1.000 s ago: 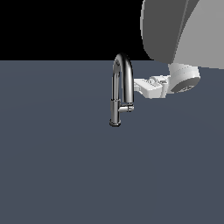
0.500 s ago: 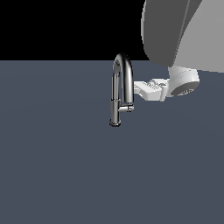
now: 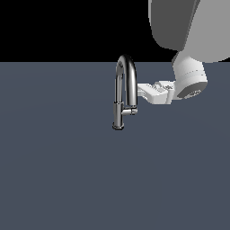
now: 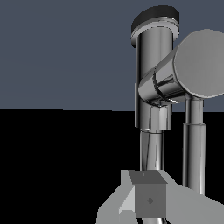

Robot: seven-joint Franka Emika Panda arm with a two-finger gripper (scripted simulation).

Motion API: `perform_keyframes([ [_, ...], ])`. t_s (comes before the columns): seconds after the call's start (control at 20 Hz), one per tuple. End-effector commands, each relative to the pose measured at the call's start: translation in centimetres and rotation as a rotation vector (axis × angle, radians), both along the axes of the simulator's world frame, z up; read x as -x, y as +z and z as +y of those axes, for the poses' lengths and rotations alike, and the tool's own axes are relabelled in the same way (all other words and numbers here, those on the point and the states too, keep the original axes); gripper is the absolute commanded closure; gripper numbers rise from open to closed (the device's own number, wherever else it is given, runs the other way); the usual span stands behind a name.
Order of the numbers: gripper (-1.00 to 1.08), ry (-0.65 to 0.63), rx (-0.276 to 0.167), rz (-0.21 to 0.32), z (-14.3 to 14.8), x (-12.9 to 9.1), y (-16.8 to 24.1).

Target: Turn on the faucet by rotating a designated handle.

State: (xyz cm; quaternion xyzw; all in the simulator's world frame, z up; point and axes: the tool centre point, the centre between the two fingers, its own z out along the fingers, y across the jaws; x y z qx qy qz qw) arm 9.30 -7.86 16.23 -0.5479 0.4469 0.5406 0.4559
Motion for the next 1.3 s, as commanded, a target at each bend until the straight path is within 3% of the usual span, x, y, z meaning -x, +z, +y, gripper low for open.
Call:
perform_keyframes([
  [0.0,1.08,0.000,0.000,0.000,-0.1,0.4,0.1],
  [1.25,1.08,-0.001,0.000,-0.001,-0.8,4.6,0.5],
])
